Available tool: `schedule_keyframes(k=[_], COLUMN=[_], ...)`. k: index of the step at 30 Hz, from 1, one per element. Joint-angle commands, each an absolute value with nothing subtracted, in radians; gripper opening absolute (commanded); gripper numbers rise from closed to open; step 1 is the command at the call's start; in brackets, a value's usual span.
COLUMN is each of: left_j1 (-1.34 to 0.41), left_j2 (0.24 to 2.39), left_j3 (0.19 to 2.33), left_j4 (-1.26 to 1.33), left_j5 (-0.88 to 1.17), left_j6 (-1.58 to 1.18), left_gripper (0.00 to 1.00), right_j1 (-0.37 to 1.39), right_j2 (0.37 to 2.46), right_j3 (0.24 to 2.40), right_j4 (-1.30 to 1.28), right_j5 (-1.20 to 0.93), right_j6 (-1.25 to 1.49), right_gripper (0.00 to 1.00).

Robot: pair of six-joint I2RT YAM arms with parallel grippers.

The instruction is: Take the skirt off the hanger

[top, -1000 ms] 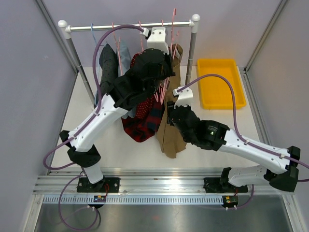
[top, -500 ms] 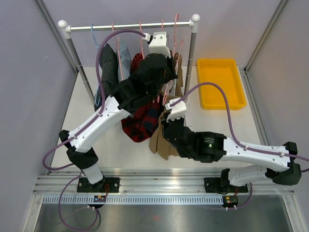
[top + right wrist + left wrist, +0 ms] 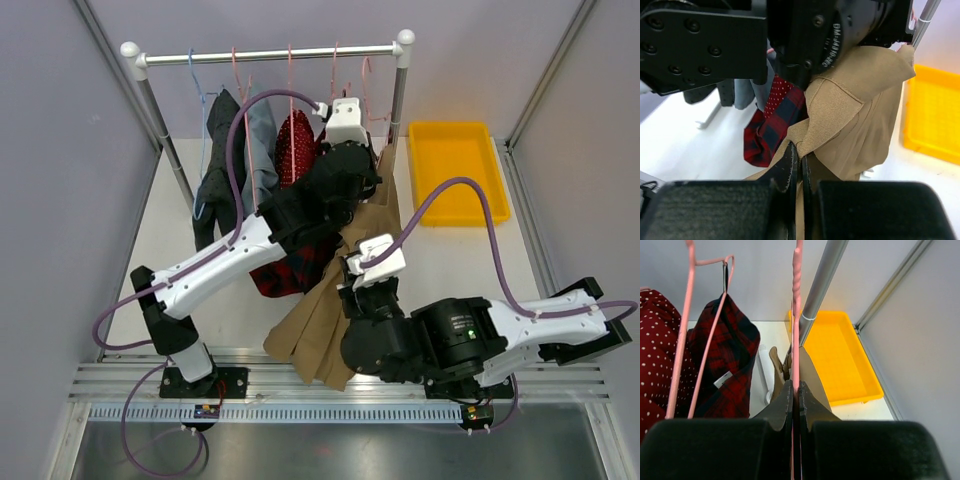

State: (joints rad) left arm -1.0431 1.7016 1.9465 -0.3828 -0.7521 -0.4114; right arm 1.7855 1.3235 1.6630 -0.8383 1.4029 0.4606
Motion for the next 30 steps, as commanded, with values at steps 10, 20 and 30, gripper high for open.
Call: schedule_keyframes(k=[10,20,30], left_j1=[-1.026,-1.020,-1.132], left_j2=[1.670,1.705,1.441], left_j3=[1.948,2.355,2.079], left_j4=[-0.029,-0.420,-0.795], left_j5=[-1.000,-0.775,-0.591], left_j6=[-0.237,-0.127,-0.321], left_gripper=[0.00,0.00,0.00], right_j1=[1.954,1.991,1.870], right_j2=[1.468,1.654,1.361], right_j3=[1.709,1.703,1.529], right_j4=[-1.087,-1.621,-1.620], right_j5=[1.339,1.265,1.373], right_j6=[0.956,1.636,1.583], right_gripper=[0.00,0.00,0.00])
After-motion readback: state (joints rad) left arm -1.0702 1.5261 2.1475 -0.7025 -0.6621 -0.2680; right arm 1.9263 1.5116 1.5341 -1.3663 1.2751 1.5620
